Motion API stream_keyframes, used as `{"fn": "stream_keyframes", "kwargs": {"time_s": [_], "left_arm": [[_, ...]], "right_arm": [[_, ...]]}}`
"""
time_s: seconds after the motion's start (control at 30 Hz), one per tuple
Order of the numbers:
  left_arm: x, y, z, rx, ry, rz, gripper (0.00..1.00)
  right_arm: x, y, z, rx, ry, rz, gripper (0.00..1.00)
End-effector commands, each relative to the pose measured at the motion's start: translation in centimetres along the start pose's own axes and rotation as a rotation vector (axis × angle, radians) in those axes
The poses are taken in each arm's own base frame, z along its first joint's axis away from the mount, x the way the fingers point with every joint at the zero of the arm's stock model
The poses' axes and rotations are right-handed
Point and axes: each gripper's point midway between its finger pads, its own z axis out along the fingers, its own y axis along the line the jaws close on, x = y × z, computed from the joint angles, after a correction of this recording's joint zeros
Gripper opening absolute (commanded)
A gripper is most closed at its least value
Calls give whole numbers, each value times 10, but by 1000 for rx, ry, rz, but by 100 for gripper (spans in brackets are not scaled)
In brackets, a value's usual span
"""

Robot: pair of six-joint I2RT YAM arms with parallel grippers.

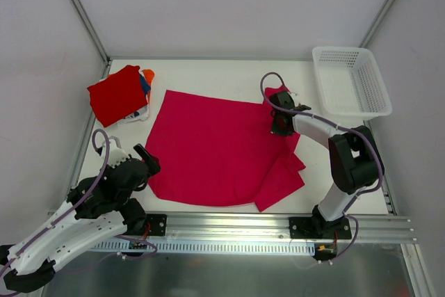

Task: Fold and stack the t-shirts
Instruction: Flatten out the tshirt

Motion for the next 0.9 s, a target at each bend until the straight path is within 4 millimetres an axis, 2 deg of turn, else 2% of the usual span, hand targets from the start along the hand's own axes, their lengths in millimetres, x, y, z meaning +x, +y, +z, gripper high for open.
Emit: {"fn": "stream_keyframes", "kwargs": {"time_s": [0.0,0.2,0.37,0.43,0.47,0.5,0.67,0.87], "left_arm": [[4,3,0,-2,10,23,99],[5,4,1,-9,13,37,99],[7,2,1,0,17,46,99],[7,2,1,1,18,49,99],[8,2,1,3,19,50,99],[8,2,1,4,20,52,99],[7,2,1,1,17,58,99],[6,2,2,-9,16,70,99]], "right_arm": [[-38,26,-2,-93,-72,-12,0],[-48,29,14,-82,-62,-9,0],[-67,31,24,-102,-57,27,1],[-70,26,35,-94,-39,51,0],[-78,22,38,-103,-39,76,0],[-76,22,47,-102,-20,86,0],[-94,18,69,-151,9,164,0],[-108,17,86,-190,32,233,0]]}}
